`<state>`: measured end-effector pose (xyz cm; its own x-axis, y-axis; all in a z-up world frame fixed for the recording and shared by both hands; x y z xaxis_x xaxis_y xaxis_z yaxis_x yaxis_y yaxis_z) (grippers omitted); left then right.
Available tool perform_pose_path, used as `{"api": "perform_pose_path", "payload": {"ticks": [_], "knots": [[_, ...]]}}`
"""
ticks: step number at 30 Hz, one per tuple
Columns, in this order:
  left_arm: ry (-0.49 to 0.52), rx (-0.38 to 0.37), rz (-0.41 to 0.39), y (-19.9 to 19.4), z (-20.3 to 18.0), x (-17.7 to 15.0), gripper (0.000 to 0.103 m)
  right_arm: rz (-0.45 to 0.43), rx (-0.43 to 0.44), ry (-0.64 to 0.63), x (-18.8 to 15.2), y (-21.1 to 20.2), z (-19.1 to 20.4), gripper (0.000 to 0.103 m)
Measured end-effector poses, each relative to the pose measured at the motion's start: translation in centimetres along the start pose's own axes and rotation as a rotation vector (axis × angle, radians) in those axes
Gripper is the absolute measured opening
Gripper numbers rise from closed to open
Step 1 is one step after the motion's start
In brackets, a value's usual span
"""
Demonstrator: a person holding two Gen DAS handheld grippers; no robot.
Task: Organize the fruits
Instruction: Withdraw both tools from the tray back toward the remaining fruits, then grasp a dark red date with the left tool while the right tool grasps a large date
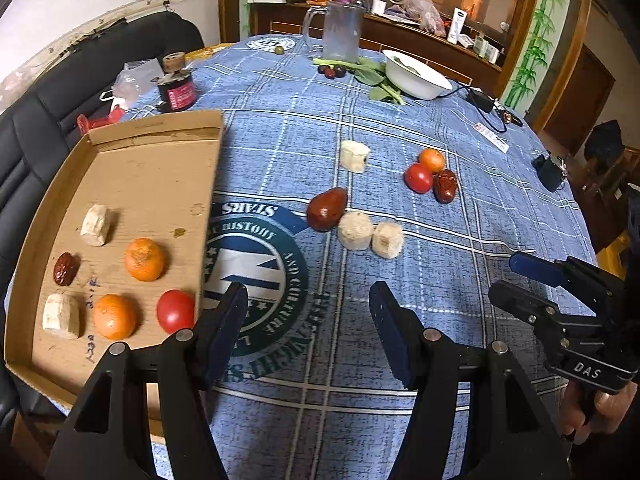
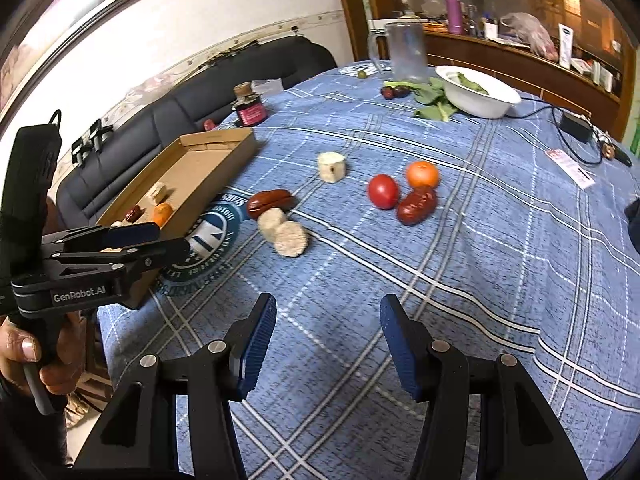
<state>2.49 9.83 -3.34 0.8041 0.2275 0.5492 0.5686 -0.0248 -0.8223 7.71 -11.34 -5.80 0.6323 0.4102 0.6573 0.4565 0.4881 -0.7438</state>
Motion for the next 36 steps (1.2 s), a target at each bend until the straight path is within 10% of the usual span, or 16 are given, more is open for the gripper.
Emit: {"api": "perform_pose_path", "payload": {"ticks": [28, 36], "knots": [[0.054, 0.001, 0.155, 10.5, -2.4, 7.6, 0.062, 0.029, -0.118, 0.110, 5.8, 7.6, -6.8, 0.055], [0.119, 0.007, 0.137, 11.1, -2.7, 6.8, 0.049, 0.041, -0.122, 0.122, 5.8, 9.5, -7.5, 0.037]]}}
Point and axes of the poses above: each gripper's, at about its wrist camera, not at the fingertips, and y roughly the way its jaws point, z to its left, x to its top, the point moved 1 cm from there along y, roughly the way its jaws point, and after that the axes turned 7 degrees about -y, right-handed, at the moved point
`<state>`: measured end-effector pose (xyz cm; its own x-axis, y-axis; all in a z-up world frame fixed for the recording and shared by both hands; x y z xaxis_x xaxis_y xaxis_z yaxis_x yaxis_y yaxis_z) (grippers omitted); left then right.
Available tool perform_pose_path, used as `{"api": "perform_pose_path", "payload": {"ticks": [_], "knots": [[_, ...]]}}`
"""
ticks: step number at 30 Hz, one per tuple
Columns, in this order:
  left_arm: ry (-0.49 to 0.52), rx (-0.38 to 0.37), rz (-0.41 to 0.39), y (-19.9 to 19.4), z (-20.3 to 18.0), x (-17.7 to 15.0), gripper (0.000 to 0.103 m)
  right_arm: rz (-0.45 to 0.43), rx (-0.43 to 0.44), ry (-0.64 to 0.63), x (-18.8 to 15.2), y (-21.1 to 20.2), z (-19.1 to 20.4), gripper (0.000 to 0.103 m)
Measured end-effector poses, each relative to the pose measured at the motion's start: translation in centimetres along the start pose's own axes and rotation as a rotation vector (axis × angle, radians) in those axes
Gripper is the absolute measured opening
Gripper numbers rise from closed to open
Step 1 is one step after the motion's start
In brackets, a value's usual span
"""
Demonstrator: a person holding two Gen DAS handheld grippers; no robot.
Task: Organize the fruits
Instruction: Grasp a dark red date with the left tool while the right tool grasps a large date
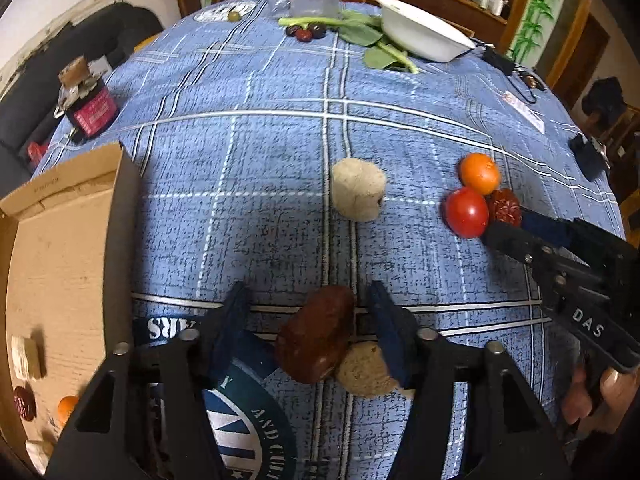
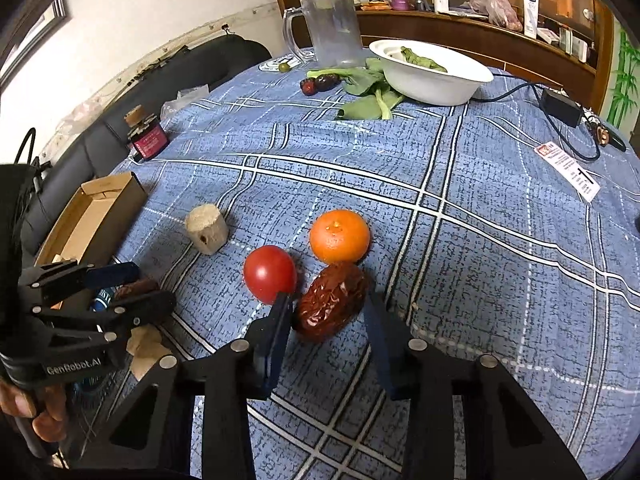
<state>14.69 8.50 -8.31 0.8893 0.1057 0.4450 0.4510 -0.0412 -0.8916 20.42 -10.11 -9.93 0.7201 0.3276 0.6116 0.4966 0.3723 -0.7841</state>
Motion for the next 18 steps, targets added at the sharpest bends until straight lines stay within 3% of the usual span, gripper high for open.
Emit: {"api": "perform_pose_path", "payload": {"ticks": [1, 2, 8, 10, 18], "knots": [[-0.001, -0.012, -0.003, -0.2, 0.0, 0.0, 0.035, -0.002, 0.004, 0.000, -0.1, -0.1, 0.0, 0.037], [-0.006, -0.031, -0.002, -0.4, 0.1, 0.0, 0.033, -0.004, 0.008, 0.001, 0.0, -0.2, 0.1, 0.037], [-0.012, -0.046, -0.022, -1.3, 0.4, -0.6, 0.032, -0.039, 0.028, -0.010, 0.0, -2.2, 0.9, 0.037], [-0.025, -0.055, -0.031, -1.9, 0.6, -0.8, 0.024, -0.051, 0.036, -0.013, -0.1, -2.9, 1.3, 0.037], [-0.053, -0.062, -0.088, -4.9, 1.5, -1.3, 0.020, -0.087, 0.069, -0.040, -0.5, -5.6, 3.3, 0.036]]}}
Point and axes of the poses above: each gripper's, at about its wrist camera, not at the fingertips, and y roughly the way its jaws point, z to its left, x to its top, the point moved 1 cm from there along y, roughly the way its jaws point, and after that the axes turned 7 degrees about -y, right-handed, at the moved point
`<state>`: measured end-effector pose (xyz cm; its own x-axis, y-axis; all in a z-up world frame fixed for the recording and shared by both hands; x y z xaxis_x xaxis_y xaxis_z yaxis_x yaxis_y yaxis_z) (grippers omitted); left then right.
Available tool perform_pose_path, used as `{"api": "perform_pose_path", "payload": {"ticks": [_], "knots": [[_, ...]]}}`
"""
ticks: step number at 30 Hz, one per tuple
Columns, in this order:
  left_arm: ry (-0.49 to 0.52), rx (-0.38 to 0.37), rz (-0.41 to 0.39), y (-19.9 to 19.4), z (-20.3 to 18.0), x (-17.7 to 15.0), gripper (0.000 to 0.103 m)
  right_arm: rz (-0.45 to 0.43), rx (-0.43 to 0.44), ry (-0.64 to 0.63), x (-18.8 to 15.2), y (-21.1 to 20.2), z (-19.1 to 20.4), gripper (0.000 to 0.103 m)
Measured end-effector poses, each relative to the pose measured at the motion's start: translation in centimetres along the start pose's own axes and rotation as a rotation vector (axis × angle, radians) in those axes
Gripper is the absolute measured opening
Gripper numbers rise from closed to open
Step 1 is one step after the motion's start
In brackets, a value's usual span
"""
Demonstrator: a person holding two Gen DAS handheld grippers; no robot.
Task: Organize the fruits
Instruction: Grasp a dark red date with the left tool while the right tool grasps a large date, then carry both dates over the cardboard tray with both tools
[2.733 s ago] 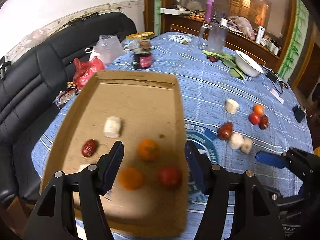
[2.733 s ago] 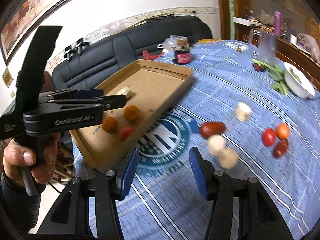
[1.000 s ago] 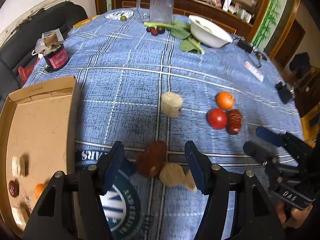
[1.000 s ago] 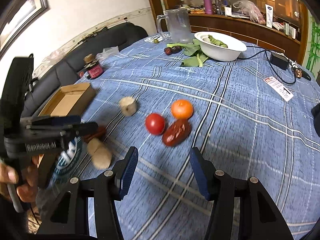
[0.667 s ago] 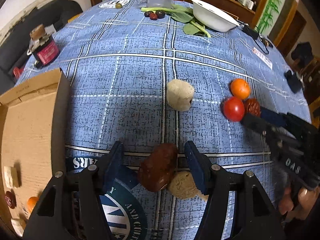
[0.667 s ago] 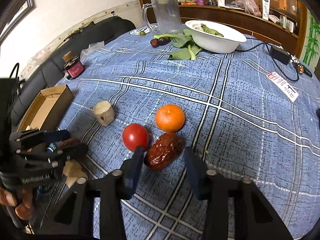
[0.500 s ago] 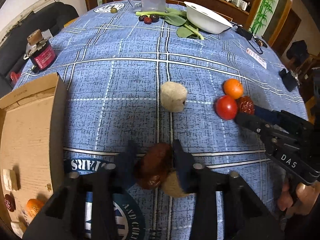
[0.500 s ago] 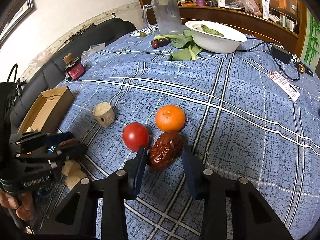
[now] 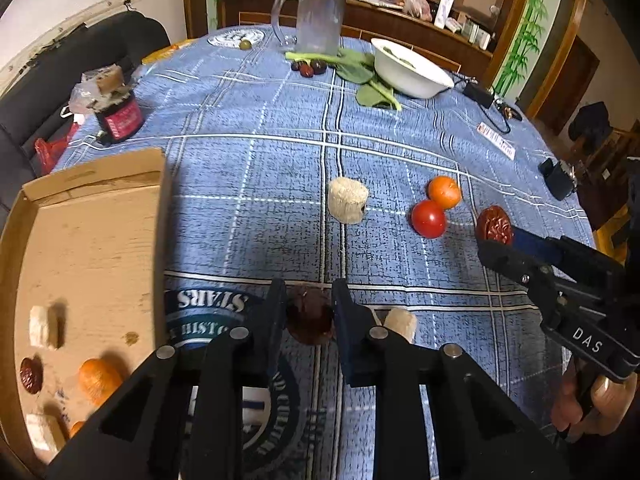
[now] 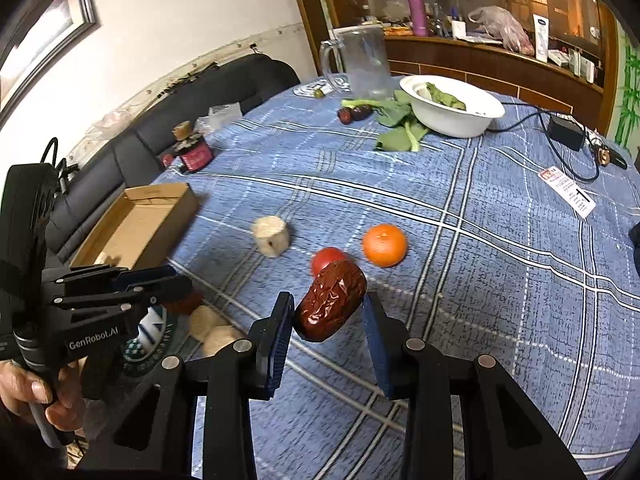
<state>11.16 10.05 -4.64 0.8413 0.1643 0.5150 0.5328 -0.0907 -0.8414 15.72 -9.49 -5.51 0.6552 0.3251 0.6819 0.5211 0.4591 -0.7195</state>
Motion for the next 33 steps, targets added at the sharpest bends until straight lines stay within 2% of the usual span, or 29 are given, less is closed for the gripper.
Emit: {"api": "perform_pose_path", "payload": {"ticks": [15, 20, 22, 33], "knots": [[-0.014, -0.031, -0.063, -3.5, 1.4, -1.5, 0.020, -0.033, 0.041, -0.046, -0.1, -2.6, 3.4, 0.036], [-0.021, -0.027, -0.079, -4.3, 2.0, -1.6, 0.020, -0.036, 0.051, -0.053, 0.0, -2.8, 4.1, 0.036], [-0.026, -0.023, -0.088, -4.7, 2.3, -1.7, 0.020, -0.034, 0.061, -0.056, 0.1, -2.8, 4.4, 0.030], [-0.057, -0.002, -0.121, -6.3, 4.5, -1.8, 0.020, -0.022, 0.066, -0.106, 0.4, -2.5, 6.6, 0.030]]}}
Point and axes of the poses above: each gripper's, at about its wrist camera, not at the fingertips, and y roughly the way its jaws point, z to its left, x to its top, the point moved 1 cm from there along y, roughly the way its jaws point, and after that the axes turned 7 degrees about -y, right-handed, at the moved point
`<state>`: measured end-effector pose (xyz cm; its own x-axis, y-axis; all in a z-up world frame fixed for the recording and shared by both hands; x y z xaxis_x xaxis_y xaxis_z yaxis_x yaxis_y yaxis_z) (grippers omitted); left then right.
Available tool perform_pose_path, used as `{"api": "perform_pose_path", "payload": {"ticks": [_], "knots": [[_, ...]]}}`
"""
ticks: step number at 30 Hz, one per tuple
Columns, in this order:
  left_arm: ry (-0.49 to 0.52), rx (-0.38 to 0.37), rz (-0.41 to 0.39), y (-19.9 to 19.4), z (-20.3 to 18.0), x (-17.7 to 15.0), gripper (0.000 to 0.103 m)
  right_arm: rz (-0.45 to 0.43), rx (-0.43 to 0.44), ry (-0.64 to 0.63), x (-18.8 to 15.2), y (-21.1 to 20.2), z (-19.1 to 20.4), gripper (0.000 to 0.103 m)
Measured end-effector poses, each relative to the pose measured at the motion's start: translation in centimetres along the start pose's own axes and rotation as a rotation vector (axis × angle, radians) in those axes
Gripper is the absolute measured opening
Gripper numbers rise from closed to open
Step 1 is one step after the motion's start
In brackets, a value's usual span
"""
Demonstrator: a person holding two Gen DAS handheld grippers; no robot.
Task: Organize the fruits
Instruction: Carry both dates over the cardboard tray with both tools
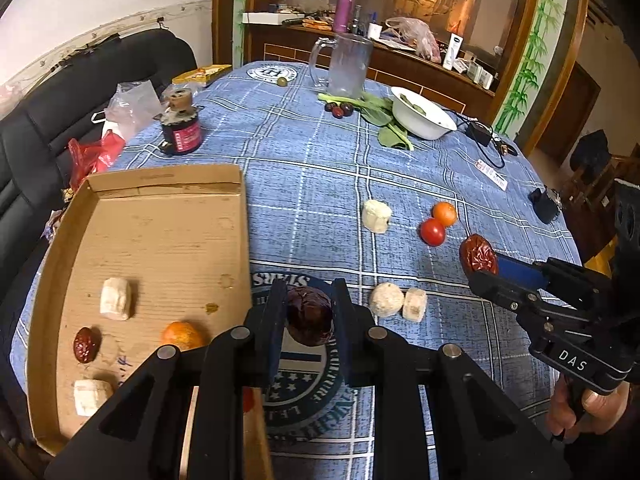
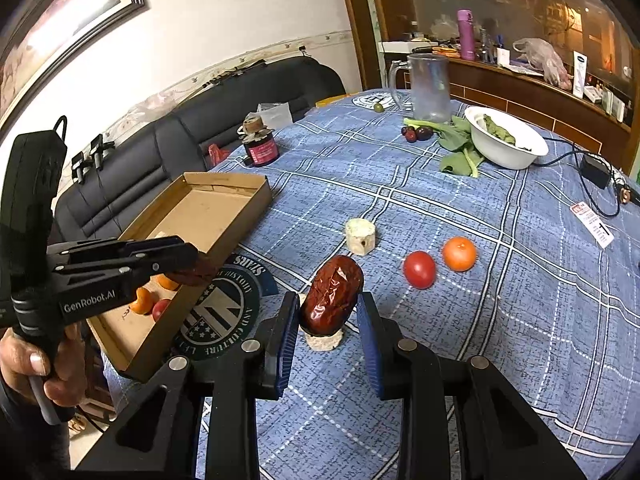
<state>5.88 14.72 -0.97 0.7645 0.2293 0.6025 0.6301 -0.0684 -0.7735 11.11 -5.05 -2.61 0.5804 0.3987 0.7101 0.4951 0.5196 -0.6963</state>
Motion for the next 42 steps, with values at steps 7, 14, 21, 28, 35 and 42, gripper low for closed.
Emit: {"api": "perform_pose_path", "payload": {"ticks": [7, 14, 21, 28, 35, 42], "knots": [[-0.015, 0.013, -0.016, -0.7, 1.2, 0.3, 0.019, 0.002, 0.019, -0.023, 0.7, 0.4, 1.1, 0.030], [-0.040, 0.039, -0.035, -1.4, 3.2, 0.8, 0.019, 0.002, 0.053, -0.057, 1.9, 1.3, 3.0, 0.030], [-0.070, 0.063, -0.041, -1.7, 5.4, 0.9, 0.019, 0.006, 0.093, -0.088, 2.9, 2.6, 5.2, 0.030], [-0.104, 0.085, -0.046, -2.1, 7.6, 0.9, 0.019, 0.012, 0.130, -0.120, 3.8, 3.7, 7.5, 0.030], [-0.125, 0.100, -0.047, -2.2, 9.3, 1.0, 0.019, 0.025, 0.154, -0.149, 4.4, 5.0, 9.2, 0.029], [-0.157, 0.123, -0.047, -2.1, 11.5, 1.2, 0.019, 0.043, 0.183, -0.168, 5.2, 6.6, 10.7, 0.029]]}}
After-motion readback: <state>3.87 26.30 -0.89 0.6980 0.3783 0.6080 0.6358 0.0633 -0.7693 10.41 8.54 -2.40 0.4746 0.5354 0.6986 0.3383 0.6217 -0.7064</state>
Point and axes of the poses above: each gripper's, at about its wrist camera, not at the fingertips, and y roughly the way its jaws point, z to its left, x to its top, the point moved 1 cm from there along y, roughly the way its jaws point, and after that the axes turned 7 degrees about -y, right-handed, at the moved point
